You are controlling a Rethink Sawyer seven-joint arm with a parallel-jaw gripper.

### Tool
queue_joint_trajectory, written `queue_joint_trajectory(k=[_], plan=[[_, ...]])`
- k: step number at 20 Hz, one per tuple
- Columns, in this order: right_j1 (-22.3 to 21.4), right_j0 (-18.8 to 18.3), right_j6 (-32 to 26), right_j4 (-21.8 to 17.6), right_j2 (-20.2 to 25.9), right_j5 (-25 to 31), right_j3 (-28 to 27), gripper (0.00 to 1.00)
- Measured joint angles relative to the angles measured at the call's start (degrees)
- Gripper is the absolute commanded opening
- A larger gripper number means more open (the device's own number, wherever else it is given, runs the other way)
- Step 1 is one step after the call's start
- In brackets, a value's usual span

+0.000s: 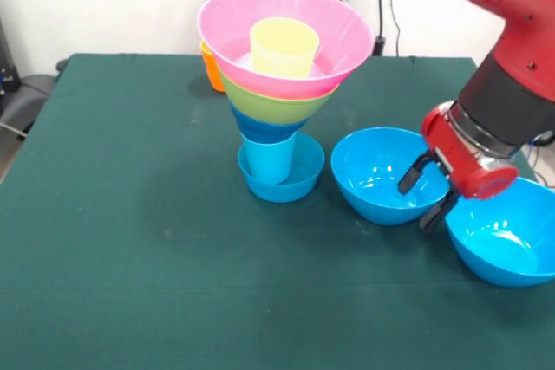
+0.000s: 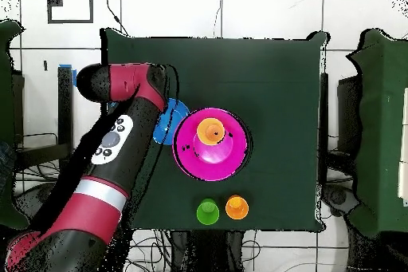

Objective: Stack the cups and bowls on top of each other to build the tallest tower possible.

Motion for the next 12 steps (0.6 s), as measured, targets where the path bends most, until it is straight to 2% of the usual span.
queue_joint_trajectory(k=[12], plan=[[3.49,-0.02,0.00,-0.07,1.43,-0.01,-0.02,1.00]])
